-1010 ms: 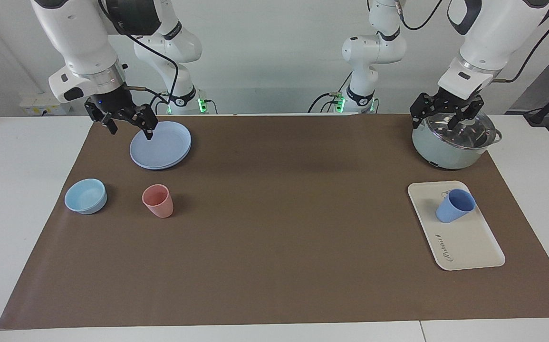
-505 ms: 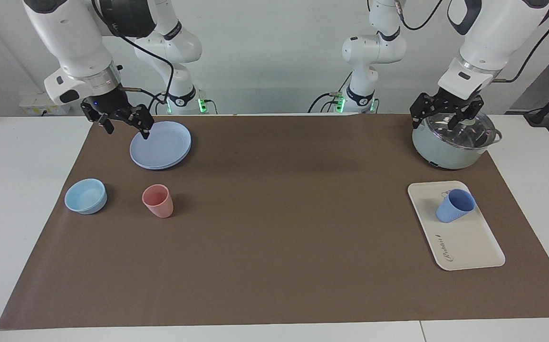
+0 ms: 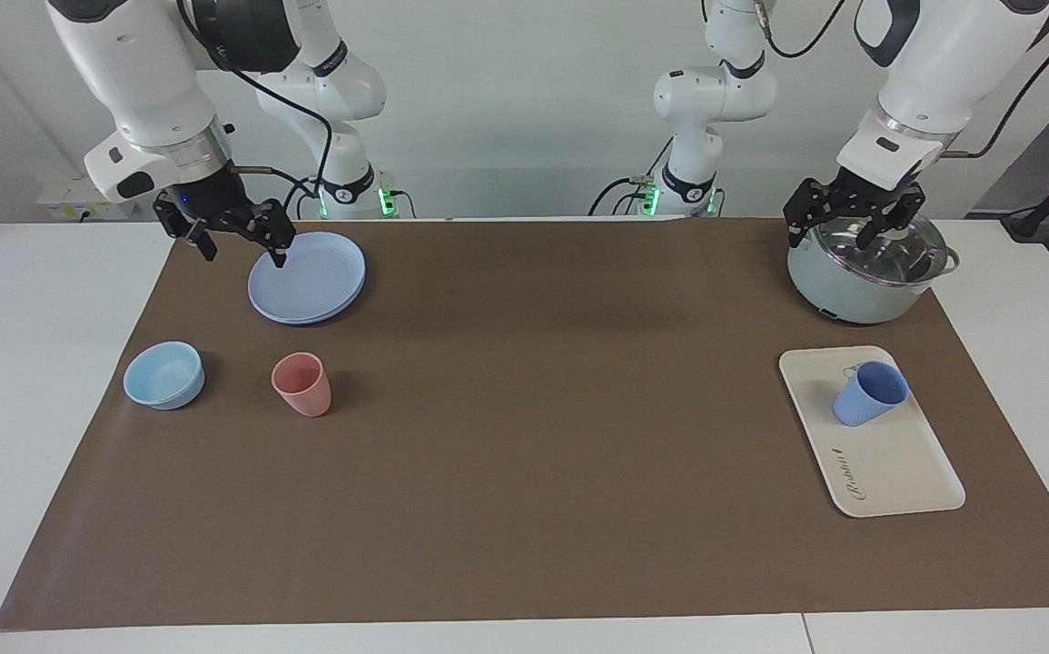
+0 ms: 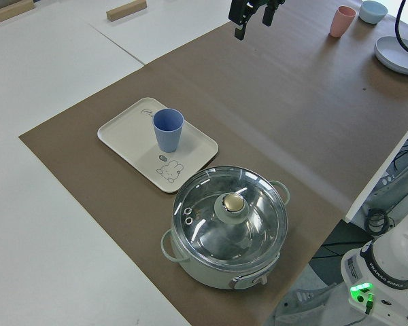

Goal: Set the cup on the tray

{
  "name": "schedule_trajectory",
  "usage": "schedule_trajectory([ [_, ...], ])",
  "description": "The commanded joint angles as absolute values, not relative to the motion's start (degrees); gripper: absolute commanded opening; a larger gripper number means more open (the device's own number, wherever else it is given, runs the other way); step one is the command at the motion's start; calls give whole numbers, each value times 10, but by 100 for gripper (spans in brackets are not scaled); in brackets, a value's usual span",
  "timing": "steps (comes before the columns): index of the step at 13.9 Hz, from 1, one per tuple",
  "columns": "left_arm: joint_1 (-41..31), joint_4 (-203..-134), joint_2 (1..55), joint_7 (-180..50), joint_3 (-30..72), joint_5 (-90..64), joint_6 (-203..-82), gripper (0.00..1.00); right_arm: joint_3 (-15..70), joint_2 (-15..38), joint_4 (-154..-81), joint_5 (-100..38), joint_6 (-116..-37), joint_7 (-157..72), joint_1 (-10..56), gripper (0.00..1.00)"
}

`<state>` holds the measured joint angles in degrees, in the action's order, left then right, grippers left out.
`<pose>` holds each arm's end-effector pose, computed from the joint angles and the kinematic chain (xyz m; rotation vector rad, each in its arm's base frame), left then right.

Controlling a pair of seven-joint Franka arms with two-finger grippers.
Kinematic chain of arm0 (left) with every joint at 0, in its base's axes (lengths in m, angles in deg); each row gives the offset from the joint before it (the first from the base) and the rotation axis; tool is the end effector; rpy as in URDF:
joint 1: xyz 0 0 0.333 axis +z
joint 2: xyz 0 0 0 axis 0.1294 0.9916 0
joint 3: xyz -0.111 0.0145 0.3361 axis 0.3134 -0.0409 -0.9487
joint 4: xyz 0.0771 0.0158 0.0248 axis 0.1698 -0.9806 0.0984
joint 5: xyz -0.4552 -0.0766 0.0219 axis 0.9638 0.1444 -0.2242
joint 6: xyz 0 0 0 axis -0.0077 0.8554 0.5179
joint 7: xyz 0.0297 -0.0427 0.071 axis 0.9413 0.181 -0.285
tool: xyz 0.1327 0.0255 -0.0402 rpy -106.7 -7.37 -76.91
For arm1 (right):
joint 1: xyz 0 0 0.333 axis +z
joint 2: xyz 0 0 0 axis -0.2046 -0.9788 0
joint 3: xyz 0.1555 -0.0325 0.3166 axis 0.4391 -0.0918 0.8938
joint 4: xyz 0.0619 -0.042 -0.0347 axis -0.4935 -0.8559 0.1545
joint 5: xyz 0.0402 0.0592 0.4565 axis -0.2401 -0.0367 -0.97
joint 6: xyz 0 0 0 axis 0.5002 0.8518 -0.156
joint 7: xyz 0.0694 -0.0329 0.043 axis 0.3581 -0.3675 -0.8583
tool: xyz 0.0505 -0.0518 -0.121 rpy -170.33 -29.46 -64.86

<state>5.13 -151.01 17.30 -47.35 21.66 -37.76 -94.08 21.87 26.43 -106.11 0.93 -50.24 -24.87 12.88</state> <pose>0.6141 -0.0634 0.6256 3.1329 -0.2215 -0.0182 0.6254 0.0270 0.6103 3.1099 -0.1786 -0.0304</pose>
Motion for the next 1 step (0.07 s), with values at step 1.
schedule_trajectory([
  [1, 51, -1538, 155, -469, 217, -380, -958, 100, 221, 275, -1077, 0, -515, -265, 122, 100],
])
